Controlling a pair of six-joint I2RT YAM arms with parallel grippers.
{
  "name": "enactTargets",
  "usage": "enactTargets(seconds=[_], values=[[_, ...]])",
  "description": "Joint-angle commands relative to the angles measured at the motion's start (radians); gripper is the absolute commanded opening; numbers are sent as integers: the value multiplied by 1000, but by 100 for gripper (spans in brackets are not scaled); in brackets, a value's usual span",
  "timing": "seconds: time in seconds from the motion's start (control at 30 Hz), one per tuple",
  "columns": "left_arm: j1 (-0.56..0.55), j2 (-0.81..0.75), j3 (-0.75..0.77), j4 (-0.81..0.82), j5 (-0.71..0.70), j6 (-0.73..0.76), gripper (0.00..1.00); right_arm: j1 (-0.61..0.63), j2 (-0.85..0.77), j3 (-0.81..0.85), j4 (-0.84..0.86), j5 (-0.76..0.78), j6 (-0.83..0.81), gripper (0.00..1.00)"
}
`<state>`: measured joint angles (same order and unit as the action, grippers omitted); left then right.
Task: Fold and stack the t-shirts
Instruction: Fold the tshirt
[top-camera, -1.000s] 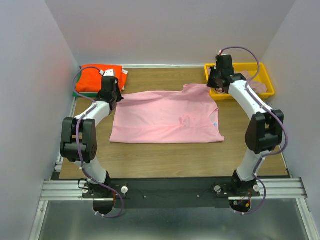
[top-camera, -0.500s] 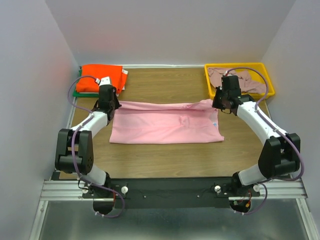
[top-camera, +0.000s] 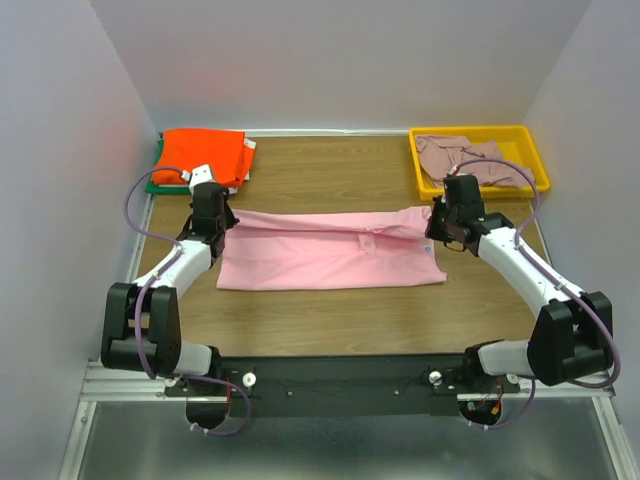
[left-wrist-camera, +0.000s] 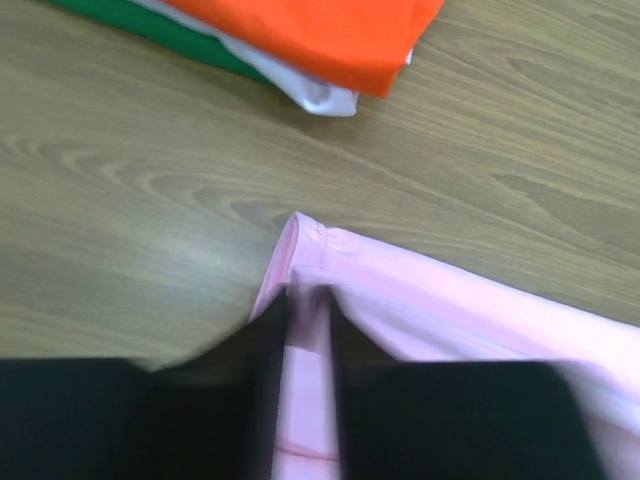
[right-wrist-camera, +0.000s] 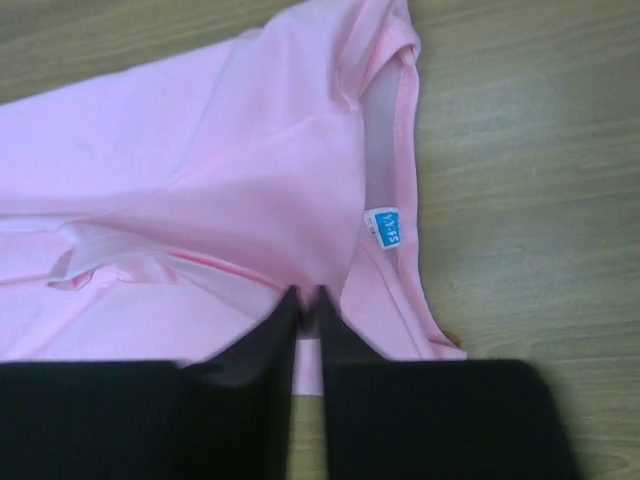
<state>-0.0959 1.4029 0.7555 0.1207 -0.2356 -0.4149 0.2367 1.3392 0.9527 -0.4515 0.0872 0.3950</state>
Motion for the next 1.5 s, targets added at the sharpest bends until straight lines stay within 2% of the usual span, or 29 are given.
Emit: enactTargets(seconds=[0.0,0.03,0.1,0.17,0.27,0.37,0.53,0.63,0.8,0.97,1.13,1.47], values=[[-4,-70,-42,-82,-115,-96,56,10,-43,-57,-15,-3,27,35],[-4,-108,-53,-104,-129,-105,74,13,-54,-66,-21,-1,36,50],[-5,-162,-74,-115,-155,-131,75,18,-86,-84,-27,5,42,69],[-16,-249,-102,-115,-180,-159,76,23,-107,-97,-30,26,42,74],[-60,-317,-110,-86,-188,-154,76,27,-100,-71,-29,45,30,74],[-96,-276,-76,-52,-166,-130,76,30,-49,-25,-12,33,12,74],[-189,-105,40,-12,-79,-105,76,71,53,9,97,-46,-5,74],[-221,28,86,43,1,-102,76,114,104,34,144,-38,1,74],[-243,165,140,95,91,-101,76,131,236,41,189,-38,16,74],[-255,260,139,112,107,-96,76,133,327,34,217,-27,11,74],[-257,277,98,111,114,-105,76,133,376,31,215,8,33,74],[-265,185,-25,91,88,-140,76,133,518,86,211,-27,21,75]])
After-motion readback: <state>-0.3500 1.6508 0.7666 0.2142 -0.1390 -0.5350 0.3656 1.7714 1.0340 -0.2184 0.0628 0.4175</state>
